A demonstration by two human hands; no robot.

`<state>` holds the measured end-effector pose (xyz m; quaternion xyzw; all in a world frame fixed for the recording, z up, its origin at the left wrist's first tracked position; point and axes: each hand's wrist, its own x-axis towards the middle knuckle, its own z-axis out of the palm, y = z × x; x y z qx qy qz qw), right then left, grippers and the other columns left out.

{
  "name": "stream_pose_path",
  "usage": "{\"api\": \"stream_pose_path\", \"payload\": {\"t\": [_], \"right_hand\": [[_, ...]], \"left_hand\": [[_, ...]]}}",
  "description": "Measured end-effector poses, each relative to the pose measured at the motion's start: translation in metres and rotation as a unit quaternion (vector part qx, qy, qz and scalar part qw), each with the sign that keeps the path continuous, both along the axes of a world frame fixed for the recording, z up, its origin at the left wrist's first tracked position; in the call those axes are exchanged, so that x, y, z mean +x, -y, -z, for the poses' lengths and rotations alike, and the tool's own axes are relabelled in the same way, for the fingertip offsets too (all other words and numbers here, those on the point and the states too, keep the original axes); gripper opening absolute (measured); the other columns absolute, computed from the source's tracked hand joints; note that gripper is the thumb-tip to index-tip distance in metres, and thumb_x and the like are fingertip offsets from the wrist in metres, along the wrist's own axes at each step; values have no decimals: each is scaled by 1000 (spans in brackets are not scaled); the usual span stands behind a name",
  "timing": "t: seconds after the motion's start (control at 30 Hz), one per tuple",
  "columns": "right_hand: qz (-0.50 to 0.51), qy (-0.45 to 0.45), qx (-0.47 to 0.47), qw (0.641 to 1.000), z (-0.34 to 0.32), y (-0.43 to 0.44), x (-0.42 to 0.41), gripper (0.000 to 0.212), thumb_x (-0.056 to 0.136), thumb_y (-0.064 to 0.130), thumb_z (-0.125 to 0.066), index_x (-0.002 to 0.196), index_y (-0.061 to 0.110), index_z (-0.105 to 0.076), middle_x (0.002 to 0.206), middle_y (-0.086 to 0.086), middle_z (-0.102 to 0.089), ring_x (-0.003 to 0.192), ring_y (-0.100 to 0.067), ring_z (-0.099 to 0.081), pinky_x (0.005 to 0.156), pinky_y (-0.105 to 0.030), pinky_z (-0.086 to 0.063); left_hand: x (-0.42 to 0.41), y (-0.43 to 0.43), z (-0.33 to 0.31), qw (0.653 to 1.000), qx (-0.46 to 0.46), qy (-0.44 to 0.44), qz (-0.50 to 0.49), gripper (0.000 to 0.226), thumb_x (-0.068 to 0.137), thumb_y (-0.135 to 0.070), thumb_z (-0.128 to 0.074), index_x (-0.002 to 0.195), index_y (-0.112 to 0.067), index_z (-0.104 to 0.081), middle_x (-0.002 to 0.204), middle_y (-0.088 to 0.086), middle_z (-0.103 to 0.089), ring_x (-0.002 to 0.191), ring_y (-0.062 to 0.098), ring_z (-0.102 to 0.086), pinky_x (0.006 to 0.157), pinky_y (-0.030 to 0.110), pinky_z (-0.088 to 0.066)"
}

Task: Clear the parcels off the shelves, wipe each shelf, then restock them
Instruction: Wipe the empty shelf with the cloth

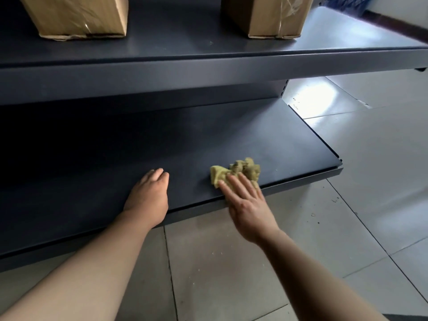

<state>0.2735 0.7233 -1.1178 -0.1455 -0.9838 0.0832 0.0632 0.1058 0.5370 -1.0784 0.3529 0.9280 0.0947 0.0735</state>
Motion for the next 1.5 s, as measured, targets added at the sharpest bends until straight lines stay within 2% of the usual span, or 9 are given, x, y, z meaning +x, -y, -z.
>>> {"api": "stream_pose_path", "payload": {"t": [0.2,0.33,0.43,0.73,0.97,1.13,1.3,1.4,1.5], "right_hand": [[159,52,0,986,-9,-71,22,64,96,27,-39,153,39,-14,162,9,-1,149,-17,8,120,-41,-3],[118,27,-5,993,-7,-59,19,65,92,25,-46,151,38,-23,161,12,-10,149,-16,4,120,-40,0],[66,25,-3,997,-6,-77,31,56,99,30,-38,151,42,-20,161,15,-8,149,-12,8,121,-36,1],[236,51,-57,969,-10,-182,53,56,100,28,-34,150,44,-16,162,13,-1,148,-12,10,120,-40,1],[338,53,-102,934,-13,-208,41,57,98,29,-33,152,40,-18,162,11,-1,148,-16,9,117,-49,5],[206,41,-36,977,-14,-170,3,62,93,26,-46,149,41,-26,161,12,-10,149,-16,0,119,-41,0],[54,37,-46,997,-13,-148,-49,54,97,26,-40,147,44,-30,161,12,-14,149,-15,-1,118,-40,1],[49,62,-33,996,-16,-169,-64,53,99,27,-37,148,44,-27,161,12,-13,149,-16,-3,118,-39,-3],[128,80,-42,988,-20,-199,-58,57,97,25,-39,150,43,-23,162,11,-8,149,-19,-1,119,-40,-3]], "left_hand": [[28,-55,7,998,22,21,53,53,97,-3,-40,147,-17,-27,158,0,-17,145,19,-14,113,33,-28],[41,-91,14,997,24,19,71,55,97,-5,-38,148,-22,-25,158,-3,-15,146,19,-11,112,36,-29],[46,-113,15,996,22,1,84,52,98,-8,-37,147,-21,-27,158,-3,-17,146,19,-12,113,34,-24],[46,-182,16,992,-22,-40,119,54,100,-18,-37,150,-26,-19,159,0,-15,145,23,-14,114,35,-19],[29,-187,18,982,-6,-111,152,43,101,-36,-31,144,-37,-28,139,-6,-34,119,21,-38,97,33,-34],[27,-188,22,984,-11,-108,143,45,100,-41,-32,145,-37,-28,139,-6,-33,119,22,-36,100,34,-29],[21,-191,22,987,-28,-119,106,57,96,-52,-35,143,-21,-28,143,1,-31,127,23,-32,103,34,-27],[18,-191,23,988,-41,-109,105,62,96,-55,-31,147,-21,-21,152,1,-22,137,22,-22,108,36,-22],[15,-191,21,987,-59,-97,116,65,97,-56,-26,150,-21,-15,157,2,-13,142,22,-15,111,37,-18]]}}
